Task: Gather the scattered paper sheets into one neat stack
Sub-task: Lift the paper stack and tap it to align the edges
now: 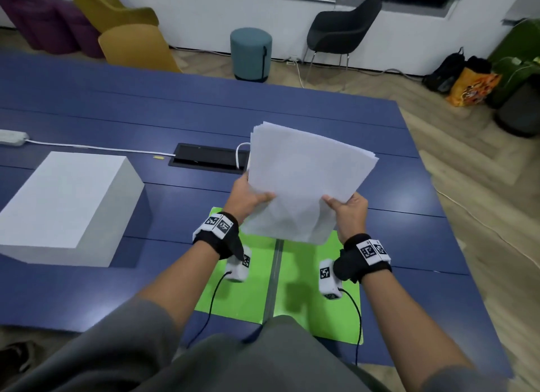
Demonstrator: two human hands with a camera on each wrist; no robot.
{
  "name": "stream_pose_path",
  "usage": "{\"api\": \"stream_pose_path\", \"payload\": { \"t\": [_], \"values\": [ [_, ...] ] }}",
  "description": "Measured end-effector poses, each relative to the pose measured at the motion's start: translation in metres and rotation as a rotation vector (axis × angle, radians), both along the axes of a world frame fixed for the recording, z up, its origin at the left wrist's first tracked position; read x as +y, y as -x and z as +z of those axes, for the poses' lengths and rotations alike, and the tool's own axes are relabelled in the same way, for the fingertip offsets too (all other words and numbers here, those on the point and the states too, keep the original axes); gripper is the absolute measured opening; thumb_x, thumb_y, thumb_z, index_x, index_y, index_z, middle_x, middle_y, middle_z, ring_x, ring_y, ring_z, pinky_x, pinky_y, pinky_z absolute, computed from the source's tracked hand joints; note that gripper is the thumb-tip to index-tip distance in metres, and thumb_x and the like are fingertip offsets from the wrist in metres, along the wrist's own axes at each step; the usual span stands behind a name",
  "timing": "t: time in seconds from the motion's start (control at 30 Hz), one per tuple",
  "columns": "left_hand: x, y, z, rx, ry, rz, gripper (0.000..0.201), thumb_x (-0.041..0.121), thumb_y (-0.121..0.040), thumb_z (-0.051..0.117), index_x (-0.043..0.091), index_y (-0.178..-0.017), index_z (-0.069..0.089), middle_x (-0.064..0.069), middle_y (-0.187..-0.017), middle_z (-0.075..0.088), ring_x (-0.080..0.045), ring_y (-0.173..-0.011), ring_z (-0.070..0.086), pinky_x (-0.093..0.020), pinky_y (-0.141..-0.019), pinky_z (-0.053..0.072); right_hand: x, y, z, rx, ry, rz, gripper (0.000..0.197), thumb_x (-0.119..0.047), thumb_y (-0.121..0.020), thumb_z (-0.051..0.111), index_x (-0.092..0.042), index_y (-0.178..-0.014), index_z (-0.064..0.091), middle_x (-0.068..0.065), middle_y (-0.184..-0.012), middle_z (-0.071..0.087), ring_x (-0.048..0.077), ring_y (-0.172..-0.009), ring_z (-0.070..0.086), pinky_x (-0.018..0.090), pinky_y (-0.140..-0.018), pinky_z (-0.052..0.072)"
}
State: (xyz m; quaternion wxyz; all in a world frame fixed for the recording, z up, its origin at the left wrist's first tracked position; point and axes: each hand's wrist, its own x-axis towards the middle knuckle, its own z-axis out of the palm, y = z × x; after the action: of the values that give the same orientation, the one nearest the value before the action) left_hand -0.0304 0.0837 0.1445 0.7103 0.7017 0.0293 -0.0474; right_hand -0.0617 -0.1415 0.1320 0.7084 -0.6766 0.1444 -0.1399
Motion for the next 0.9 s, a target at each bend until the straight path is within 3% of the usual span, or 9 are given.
{"api": "stream_pose_path", "payload": {
  "t": [0.03,0.1,0.27,0.37,0.47,0.6,0.73,0.8,0.9],
  "values": [
    [-0.010,0.005,0.003,-0.019,0.002,0.048,0.046,-0.011,-0.069,0.074,-0.001,-0.111,0.057,-0.006,-0.097,0.065,0.004,-0.070,0.064,-0.022,-0.070,0.051,0.004,0.000,0.001,-0.020,0.006,-0.018,0.022,0.009,-0.078,0.068,-0.012,-0.081,0.067,-0.012,-0.073,0.073,0.007,-0.069,0.067,0.025,-0.070,0.056],
    [-0.023,0.010,0.005,-0.080,-0.011,0.149,0.028,-0.015,-0.078,0.063,-0.005,-0.104,0.061,-0.007,-0.093,0.066,0.011,-0.059,0.060,-0.012,-0.062,0.050,0.009,0.001,0.004,-0.067,0.018,-0.045,0.020,0.007,-0.079,0.069,-0.013,-0.079,0.067,-0.013,-0.071,0.072,0.004,-0.067,0.066,0.022,-0.067,0.055],
    [-0.026,0.021,-0.013,-0.079,-0.047,0.178,0.029,-0.014,-0.076,0.063,0.000,-0.101,0.060,-0.003,-0.082,0.066,0.006,-0.062,0.061,-0.011,-0.060,0.049,-0.002,0.009,-0.016,-0.026,0.101,-0.032,0.024,0.007,-0.079,0.069,-0.017,-0.079,0.064,-0.013,-0.072,0.071,0.001,-0.066,0.064,0.020,-0.065,0.053],
    [-0.019,0.030,-0.039,0.049,-0.074,0.075,0.037,-0.017,-0.072,0.065,-0.001,-0.104,0.058,-0.010,-0.090,0.066,-0.015,-0.075,0.064,-0.013,-0.062,0.052,-0.013,0.023,-0.042,0.146,0.160,0.149,0.026,0.013,-0.080,0.063,-0.004,-0.099,0.062,0.002,-0.091,0.069,0.003,-0.075,0.066,0.022,-0.071,0.052],
    [-0.025,0.035,-0.058,0.163,-0.092,0.038,0.030,-0.011,-0.071,0.065,-0.001,-0.099,0.060,-0.011,-0.088,0.064,-0.024,-0.081,0.062,-0.017,-0.063,0.053,-0.014,0.030,-0.057,0.243,0.218,0.118,0.020,0.009,-0.082,0.062,0.003,-0.101,0.063,0.008,-0.092,0.068,0.008,-0.072,0.065,0.025,-0.069,0.049],
    [-0.039,0.027,-0.045,0.092,-0.095,0.148,0.025,-0.010,-0.079,0.062,-0.001,-0.102,0.061,-0.010,-0.090,0.067,-0.022,-0.082,0.063,-0.015,-0.066,0.053,-0.005,0.021,-0.042,0.136,0.197,0.042,0.015,0.006,-0.085,0.061,-0.004,-0.096,0.063,0.003,-0.086,0.068,-0.002,-0.069,0.064,0.016,-0.066,0.050],
    [-0.023,0.016,-0.019,-0.081,-0.072,0.034,0.048,-0.019,-0.074,0.063,0.004,-0.113,0.050,0.002,-0.095,0.065,0.006,-0.081,0.063,-0.008,-0.070,0.047,-0.018,0.019,-0.028,0.009,0.181,0.061,0.020,0.000,-0.073,0.060,-0.003,-0.093,0.063,-0.010,-0.076,0.068,0.001,-0.070,0.063,0.018,-0.067,0.049],
    [-0.017,0.010,-0.020,-0.124,-0.096,-0.065,0.053,-0.023,-0.071,0.062,0.005,-0.115,0.048,-0.003,-0.100,0.066,0.001,-0.088,0.063,-0.012,-0.073,0.048,-0.020,0.016,-0.031,0.017,0.179,0.100,0.032,0.002,-0.067,0.056,-0.010,-0.096,0.062,-0.010,-0.084,0.069,0.007,-0.079,0.064,0.020,-0.071,0.051],
    [-0.025,0.003,-0.025,-0.138,-0.154,0.013,0.044,-0.020,-0.072,0.058,0.013,-0.101,0.057,0.003,-0.093,0.064,-0.010,-0.085,0.061,-0.018,-0.073,0.048,-0.009,0.006,-0.035,0.061,0.137,0.040,0.024,-0.005,-0.068,0.058,-0.010,-0.091,0.063,-0.003,-0.080,0.068,-0.002,-0.069,0.062,0.018,-0.065,0.049]
  ]
}}
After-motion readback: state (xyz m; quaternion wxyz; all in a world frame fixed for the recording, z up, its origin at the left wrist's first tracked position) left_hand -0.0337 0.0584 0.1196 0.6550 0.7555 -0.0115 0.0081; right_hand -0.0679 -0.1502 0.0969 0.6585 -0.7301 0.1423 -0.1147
